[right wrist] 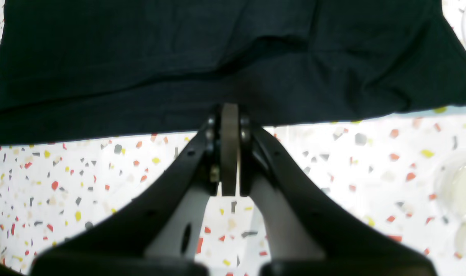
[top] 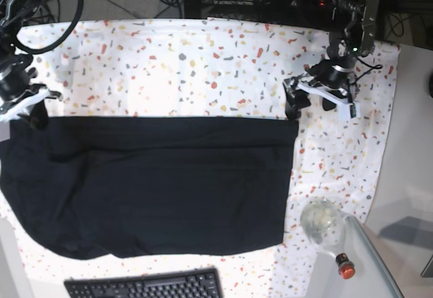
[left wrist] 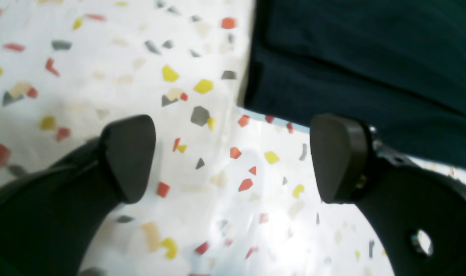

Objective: Layout the t-shirt on the table in an organized manner, then fold the t-shirt properly
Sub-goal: 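Grasp the shirt edge with both grippers at its two corners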

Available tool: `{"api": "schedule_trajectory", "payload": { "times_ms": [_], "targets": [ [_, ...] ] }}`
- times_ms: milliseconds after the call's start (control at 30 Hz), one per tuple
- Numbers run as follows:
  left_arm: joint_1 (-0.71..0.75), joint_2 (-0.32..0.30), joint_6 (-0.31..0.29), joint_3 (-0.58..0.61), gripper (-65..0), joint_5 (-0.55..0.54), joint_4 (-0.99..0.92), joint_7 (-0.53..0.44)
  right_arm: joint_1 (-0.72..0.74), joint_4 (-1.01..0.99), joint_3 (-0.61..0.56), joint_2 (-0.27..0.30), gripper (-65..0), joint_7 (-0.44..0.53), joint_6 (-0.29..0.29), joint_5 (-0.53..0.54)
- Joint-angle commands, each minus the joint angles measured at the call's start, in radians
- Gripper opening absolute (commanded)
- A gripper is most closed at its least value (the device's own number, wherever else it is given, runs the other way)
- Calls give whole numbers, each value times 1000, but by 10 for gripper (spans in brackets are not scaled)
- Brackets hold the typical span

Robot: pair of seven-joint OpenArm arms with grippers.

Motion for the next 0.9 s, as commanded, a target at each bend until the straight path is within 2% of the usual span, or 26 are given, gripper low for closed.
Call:
{"api": "schedule_trajectory", "payload": {
  "times_ms": [0, 33, 100, 167, 467, 633, 700, 867],
  "targets": [
    [-20, -3, -11, -3, -43, -6, 4, -23, 2, 10, 6, 4, -650, 16, 3, 19],
    [-33, 4, -12, -3, -43, -6, -13, -23, -1, 5, 6, 2, -650, 16, 3, 19],
    [-59, 24, -14, -3, -43, -6, -36, -23, -17, 4, 6, 2, -524, 16, 3, 20],
    [-82, 38, -14, -3, -43, -6, -62, -23, -20, 5, 6, 2, -441, 16, 3, 22],
    [-163, 78, -14, -2, -43, -6, -162, -23, -17, 5, 6, 5, -435, 19, 5, 22],
    [-188, 79, -16, 9, -46, -6, -202, -23, -12, -15, 6, 7, -435, 23, 5, 20],
    [-188, 79, -16, 11, -97, -6, -208, -23, 3, -42, 17, 15, -435, 23, 5, 19],
    [-181, 79, -16, 9, -428, -6, -208, -23, 74, -147, 167, 28, -435, 22, 5, 19]
  ]
}}
